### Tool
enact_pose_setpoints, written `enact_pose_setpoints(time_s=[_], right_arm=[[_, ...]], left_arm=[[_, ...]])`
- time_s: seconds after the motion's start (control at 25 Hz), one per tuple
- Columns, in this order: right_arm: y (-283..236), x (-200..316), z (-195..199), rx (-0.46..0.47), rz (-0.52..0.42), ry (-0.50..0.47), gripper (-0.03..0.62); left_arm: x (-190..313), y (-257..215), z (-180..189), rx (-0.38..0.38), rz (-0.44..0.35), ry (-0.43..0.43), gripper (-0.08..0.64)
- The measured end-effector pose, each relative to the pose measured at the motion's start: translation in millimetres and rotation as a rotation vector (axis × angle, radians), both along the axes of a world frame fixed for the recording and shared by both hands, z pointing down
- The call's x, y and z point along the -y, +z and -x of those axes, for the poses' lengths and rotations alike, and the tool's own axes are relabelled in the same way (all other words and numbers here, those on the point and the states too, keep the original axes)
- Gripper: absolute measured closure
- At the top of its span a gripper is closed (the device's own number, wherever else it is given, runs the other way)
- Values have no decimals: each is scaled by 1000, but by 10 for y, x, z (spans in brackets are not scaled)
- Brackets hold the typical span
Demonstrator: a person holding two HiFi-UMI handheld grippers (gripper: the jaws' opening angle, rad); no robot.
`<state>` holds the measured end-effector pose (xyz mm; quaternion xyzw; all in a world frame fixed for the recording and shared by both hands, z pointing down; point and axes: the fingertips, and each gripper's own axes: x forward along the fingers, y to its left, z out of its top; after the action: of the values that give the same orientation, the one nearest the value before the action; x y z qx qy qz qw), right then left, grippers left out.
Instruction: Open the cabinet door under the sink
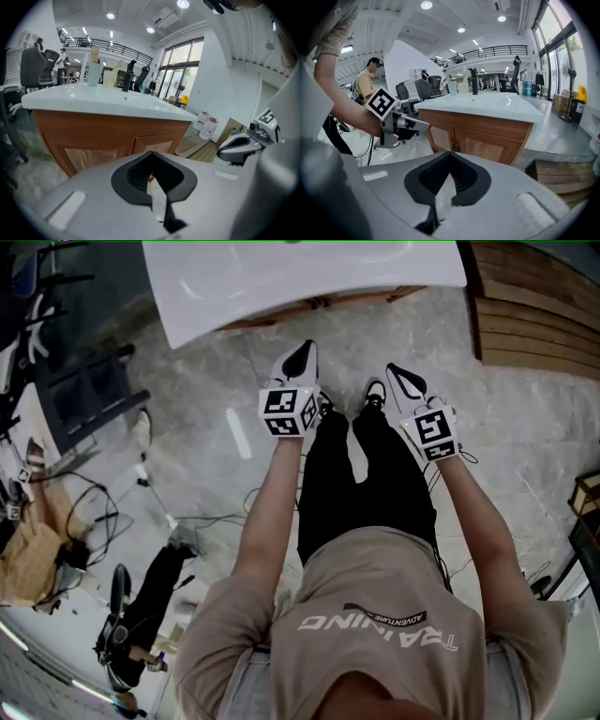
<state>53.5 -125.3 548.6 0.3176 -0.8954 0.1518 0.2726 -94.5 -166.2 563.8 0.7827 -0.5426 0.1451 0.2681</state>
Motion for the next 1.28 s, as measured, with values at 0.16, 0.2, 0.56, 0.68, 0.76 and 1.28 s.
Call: enact_pose_setpoints(time_s=[0.16, 0.2, 0.56, 0.68, 0.76, 1.28], right_arm=[[332, 72, 71, -1, 9, -27, 591], [421, 99, 92, 0, 9, -34, 591], [921, 292, 148, 5, 39, -31, 591], [988, 291, 201, 11, 49, -34, 591], [1039, 278, 198, 11, 58, -39, 591], [1184, 182, 232, 7, 109, -62, 591]], left_arm=[[16, 396, 6, -15, 55, -38, 543], [17, 508, -3, -14, 70, -39, 543], [206, 1210, -132, -130, 137, -108, 543], [312, 1321, -56, -257, 127, -194, 543], [374, 1405, -34, -353, 125, -250, 543], [628, 1733, 296, -1172, 48, -674, 517]])
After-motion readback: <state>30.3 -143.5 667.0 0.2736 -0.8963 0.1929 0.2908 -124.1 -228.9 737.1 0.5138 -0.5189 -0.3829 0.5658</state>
